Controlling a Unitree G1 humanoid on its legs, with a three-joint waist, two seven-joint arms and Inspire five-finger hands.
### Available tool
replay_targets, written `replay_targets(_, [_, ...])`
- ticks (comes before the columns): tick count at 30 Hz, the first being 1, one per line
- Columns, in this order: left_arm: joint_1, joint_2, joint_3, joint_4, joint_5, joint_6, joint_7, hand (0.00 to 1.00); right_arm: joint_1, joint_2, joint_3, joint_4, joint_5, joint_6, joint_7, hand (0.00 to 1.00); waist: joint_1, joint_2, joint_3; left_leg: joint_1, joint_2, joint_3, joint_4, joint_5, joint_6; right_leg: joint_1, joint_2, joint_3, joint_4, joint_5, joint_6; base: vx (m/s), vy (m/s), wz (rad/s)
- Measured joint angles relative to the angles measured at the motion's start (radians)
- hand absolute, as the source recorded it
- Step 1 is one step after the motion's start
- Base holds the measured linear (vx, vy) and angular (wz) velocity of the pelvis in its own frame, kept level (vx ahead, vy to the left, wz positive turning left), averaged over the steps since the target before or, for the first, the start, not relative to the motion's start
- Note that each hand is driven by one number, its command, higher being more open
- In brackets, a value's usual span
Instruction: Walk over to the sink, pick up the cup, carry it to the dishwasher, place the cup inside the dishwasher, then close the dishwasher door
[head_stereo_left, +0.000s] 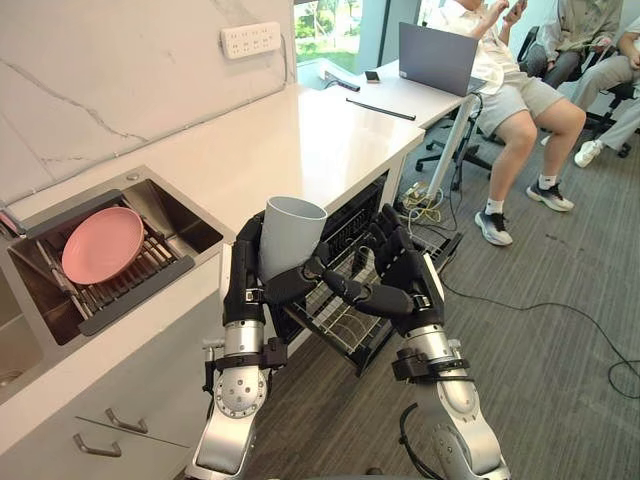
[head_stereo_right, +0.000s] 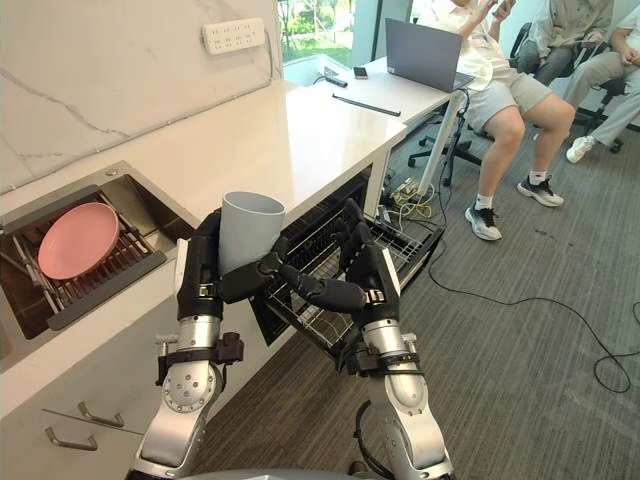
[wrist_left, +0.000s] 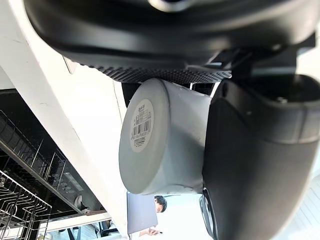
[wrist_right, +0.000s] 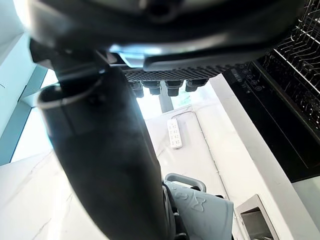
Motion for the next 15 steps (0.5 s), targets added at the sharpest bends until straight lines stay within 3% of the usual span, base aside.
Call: replay_targets(15, [0.000, 0.005, -0.009, 0.024, -0.002, -0.009, 0.026, 0.00, -0.001, -0.005, 0.013, 0.009, 0.034, 0.000, -0.004, 1.00, -0.001, -0.003, -0.037, -0.010, -0.005, -0.016, -0.011, 0.013, 0.010, -0.006, -0.004, -0.016, 0.000, 0.000, 0.000, -0.01, -0.004, 0.02])
